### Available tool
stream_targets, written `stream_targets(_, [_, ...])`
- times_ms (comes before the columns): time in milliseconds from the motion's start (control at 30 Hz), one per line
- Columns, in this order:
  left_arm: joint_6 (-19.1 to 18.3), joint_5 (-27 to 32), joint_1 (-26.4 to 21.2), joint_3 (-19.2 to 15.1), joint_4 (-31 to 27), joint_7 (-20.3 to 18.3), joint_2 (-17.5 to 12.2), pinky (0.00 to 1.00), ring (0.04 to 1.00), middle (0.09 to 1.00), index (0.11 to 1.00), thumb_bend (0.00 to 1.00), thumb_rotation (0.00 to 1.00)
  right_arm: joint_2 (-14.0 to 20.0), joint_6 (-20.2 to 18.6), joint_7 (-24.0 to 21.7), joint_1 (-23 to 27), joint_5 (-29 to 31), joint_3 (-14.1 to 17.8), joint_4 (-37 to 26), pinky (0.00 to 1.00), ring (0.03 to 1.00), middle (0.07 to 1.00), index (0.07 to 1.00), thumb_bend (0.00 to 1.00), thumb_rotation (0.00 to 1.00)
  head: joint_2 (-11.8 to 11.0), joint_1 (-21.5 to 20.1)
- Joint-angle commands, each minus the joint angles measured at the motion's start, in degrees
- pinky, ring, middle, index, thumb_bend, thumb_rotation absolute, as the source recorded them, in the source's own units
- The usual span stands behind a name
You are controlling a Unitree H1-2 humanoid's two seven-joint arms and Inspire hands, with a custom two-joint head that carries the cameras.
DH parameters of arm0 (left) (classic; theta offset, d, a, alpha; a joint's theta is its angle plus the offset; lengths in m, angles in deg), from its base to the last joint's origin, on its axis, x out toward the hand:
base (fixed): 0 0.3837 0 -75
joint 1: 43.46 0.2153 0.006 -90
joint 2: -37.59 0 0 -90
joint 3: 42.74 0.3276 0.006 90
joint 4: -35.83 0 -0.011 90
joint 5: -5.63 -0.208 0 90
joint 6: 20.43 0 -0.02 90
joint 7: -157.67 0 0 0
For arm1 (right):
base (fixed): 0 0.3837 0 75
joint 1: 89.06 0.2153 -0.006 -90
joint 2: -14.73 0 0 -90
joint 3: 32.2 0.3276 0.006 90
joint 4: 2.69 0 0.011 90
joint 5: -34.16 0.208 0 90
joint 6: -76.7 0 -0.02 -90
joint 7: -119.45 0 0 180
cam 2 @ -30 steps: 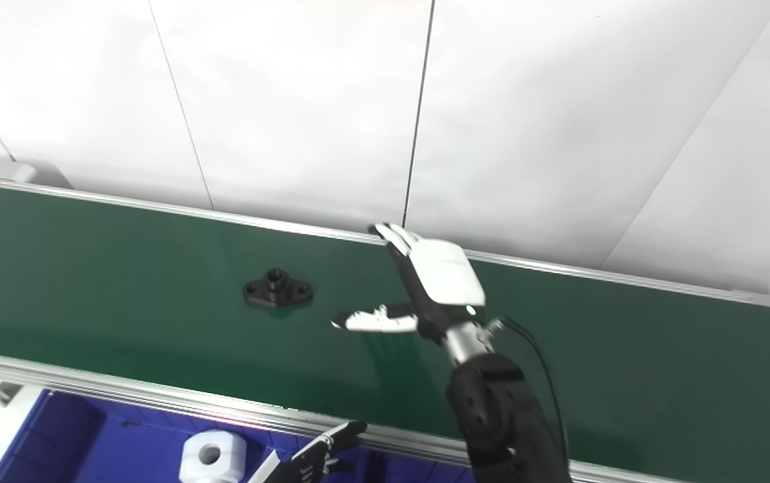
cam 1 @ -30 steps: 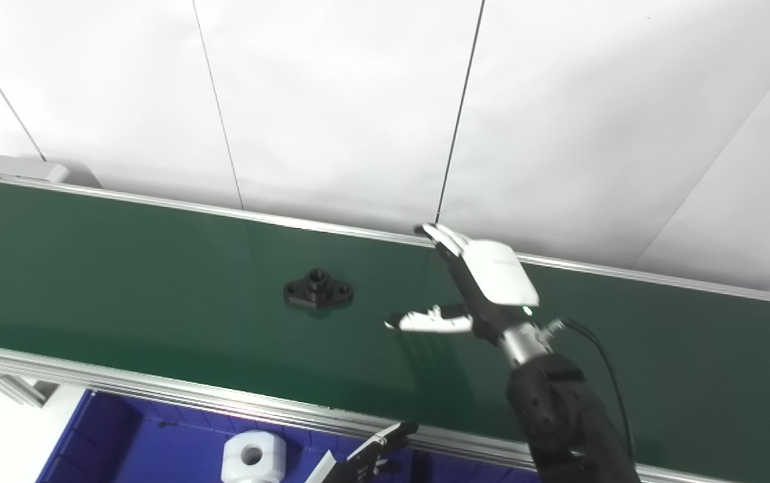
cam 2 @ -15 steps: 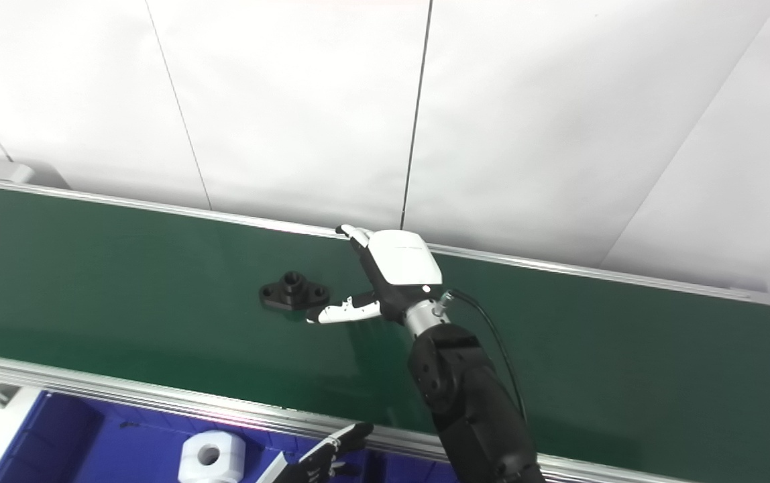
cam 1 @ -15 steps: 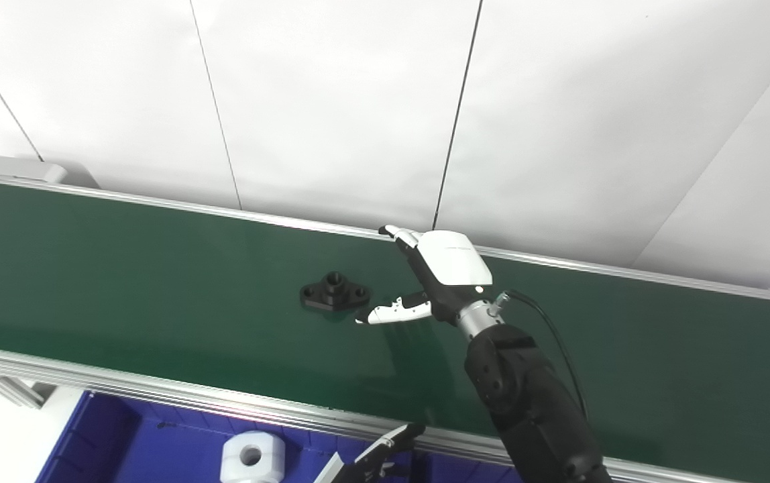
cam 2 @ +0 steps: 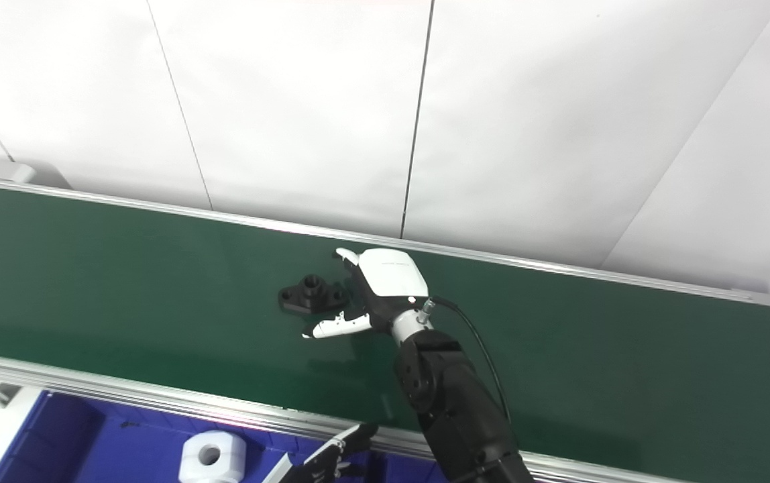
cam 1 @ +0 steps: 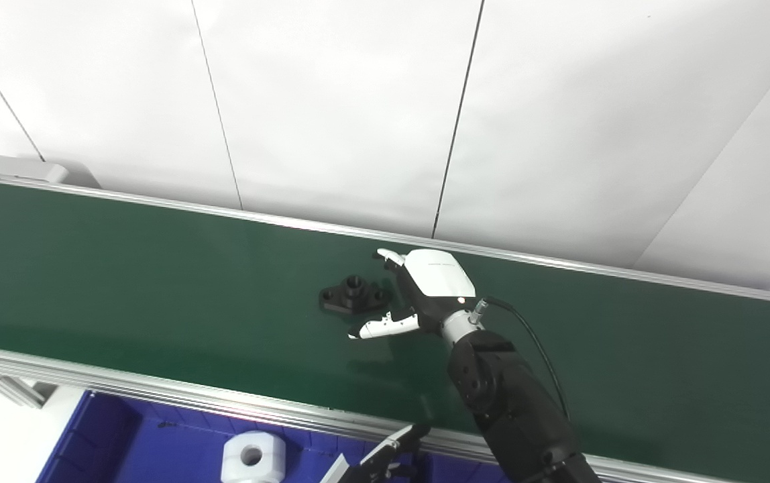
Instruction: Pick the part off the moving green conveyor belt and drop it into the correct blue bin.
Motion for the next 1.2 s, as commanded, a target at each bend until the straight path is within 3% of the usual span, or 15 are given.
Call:
stream_targets(0, [1.0,-0.2,0.5,0.5,-1.9,0.1,0.0,0.80,0.919,0.946,0.918,0.87,0.69,-1.1,-1.1,1.8,2.3,-0.3,-0.6,0.6,0.62,0.698,0.775,0.880,0.89,0.68,0.1,0.1])
stream_targets(433, [1.0,-1.2,1.2,1.0,-2.5,0.5,0.2,0.79,0.921,0.947,0.920,0.86,0.70,-1.4,0.3,7.6,1.4,1.2,-2.7,5.9,0.59,0.665,0.743,0.842,0.81,0.60,0.6,0.8])
stream_targets(567, [1.2,-1.1,1.0,1.0,-2.3,0.3,0.2,0.79,0.917,0.944,0.919,0.85,0.70,-1.3,1.4,11.0,1.2,0.7,-3.6,7.0,0.52,0.595,0.691,0.800,0.78,0.56,0.7,0.9])
stream_targets(767, [0.4,-1.6,1.3,1.0,-3.0,0.5,0.5,0.79,0.915,0.942,0.917,0.85,0.70,-0.6,1.6,13.0,1.1,-1.0,-7.1,8.0,0.49,0.570,0.659,0.759,0.70,0.53,1.1,1.2])
stream_targets(867, [-0.1,-1.5,1.3,1.0,-3.1,0.4,0.5,0.80,0.920,0.944,0.918,0.85,0.70,0.1,2.1,14.7,0.9,-3.7,-10.1,8.6,0.43,0.501,0.608,0.708,0.65,0.47,1.2,1.2])
stream_targets(933, [0.1,-1.5,1.2,1.0,-3.0,0.4,0.5,0.80,0.921,0.944,0.918,0.85,0.69,0.6,2.3,16.8,0.7,-5.7,-12.4,9.6,0.35,0.428,0.540,0.580,0.56,0.29,1.3,1.2])
stream_targets(1033, [0.0,-1.6,1.2,1.1,-3.0,0.5,0.5,0.80,0.920,0.943,0.915,0.84,0.68,1.4,1.4,16.9,0.3,-7.8,-15.8,10.3,0.21,0.277,0.483,0.501,0.53,0.06,1.4,1.3])
stream_targets(1167, [-0.4,-1.6,1.1,1.1,-3.3,0.3,0.4,0.80,0.919,0.942,0.916,0.84,0.68,1.9,1.3,16.6,-0.5,-8.3,-18.1,11.3,0.10,0.153,0.470,0.486,0.53,0.00,1.6,1.3])
